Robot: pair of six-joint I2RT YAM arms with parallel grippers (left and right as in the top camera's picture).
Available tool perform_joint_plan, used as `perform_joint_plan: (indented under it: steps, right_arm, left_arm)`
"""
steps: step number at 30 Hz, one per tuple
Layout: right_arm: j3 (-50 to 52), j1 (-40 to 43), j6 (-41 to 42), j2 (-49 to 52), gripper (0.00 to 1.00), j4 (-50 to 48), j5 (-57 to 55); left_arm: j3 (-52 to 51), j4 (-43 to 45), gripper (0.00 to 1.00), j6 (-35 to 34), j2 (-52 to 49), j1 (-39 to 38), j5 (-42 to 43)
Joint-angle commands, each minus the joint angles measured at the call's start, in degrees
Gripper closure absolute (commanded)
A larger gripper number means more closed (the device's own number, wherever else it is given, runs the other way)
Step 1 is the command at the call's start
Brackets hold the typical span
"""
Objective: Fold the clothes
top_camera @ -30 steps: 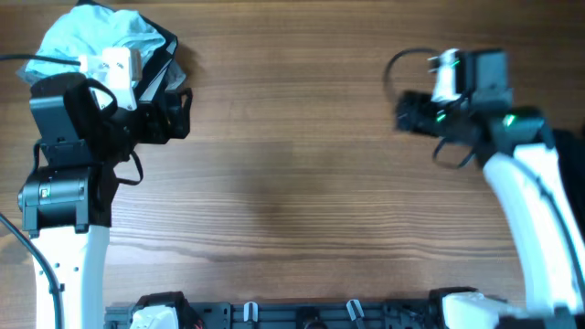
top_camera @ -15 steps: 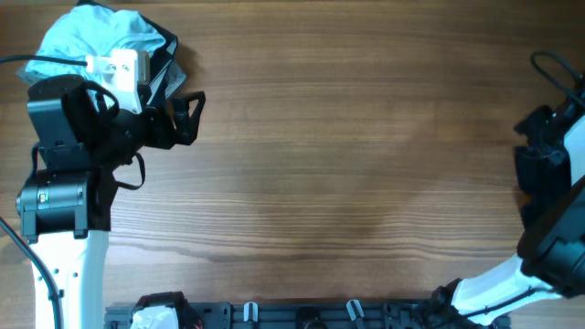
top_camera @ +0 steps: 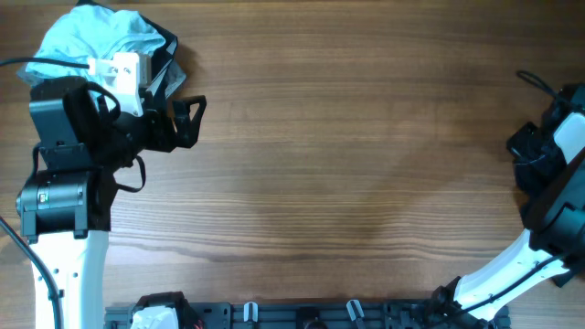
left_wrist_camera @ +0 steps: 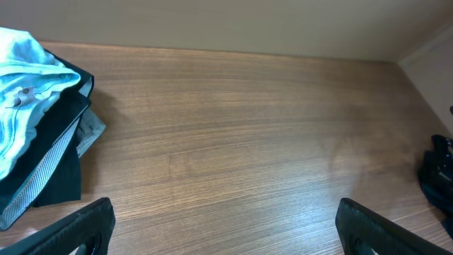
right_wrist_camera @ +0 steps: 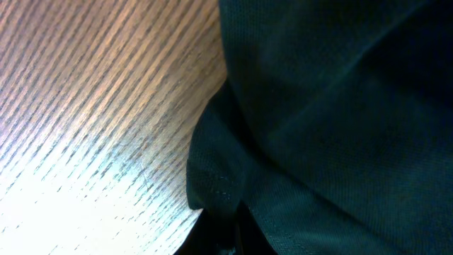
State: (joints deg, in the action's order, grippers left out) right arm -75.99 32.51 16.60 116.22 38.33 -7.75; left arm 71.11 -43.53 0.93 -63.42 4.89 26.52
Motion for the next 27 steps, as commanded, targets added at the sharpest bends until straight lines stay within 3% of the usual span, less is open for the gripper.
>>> perform_joint_plan:
  steps: [1,5,9,13,17,18,20,23,27]
  right_arm:
    - [-0.2,-0.5,-2.2,-2.4,0.96,0.2,10.4]
    - [-0.2,-4.5,-7.5,-14.8,0.96,-2.7,25.3]
    - [-0.2,-13.6,-7.4,-23.1,0.96,-2.2,29.6]
    - [-0.2,-28.3,-6.6,-25.0,0.96,-0.7,29.7]
    - [-0.2,-50.5,-4.1,-21.9,0.96,-1.3,29.7]
    - [-0.2,-56.0,-4.7,-21.2,0.92,-1.7,29.5]
    - [-0.2,-63.0,-4.8,-20.9,0.60,-2.4,26.3]
    - [-0.2,-68.0,-4.2,-22.4,0.28,-3.5,16.8]
    - [-0.3,-62.8,0.5,-26.7,0.24,-1.8,10.7]
  left_arm:
    - [1.3,0.2,0.00,-0.3,0.7,-0.1,1.1]
    - [1.3,1.4,0.00,-0.3,0.8,-0.1,1.1]
    - [1.3,3.0,0.00,-0.3,1.0,-0.1,1.2]
    - [1.3,4.6,0.00,-0.3,1.7,-0.1,1.1]
    - [1.4,5.4,0.00,0.1,3.9,-0.1,-1.2]
    - [1.4,5.4,0.00,0.1,4.6,-0.1,-2.5]
    - [1.4,5.4,0.00,0.1,5.9,-0.1,-4.8]
    - [1.3,5.4,0.00,0.1,6.8,-0.1,-5.2]
    - [1.3,5.2,0.00,0.1,6.0,-0.2,-4.1]
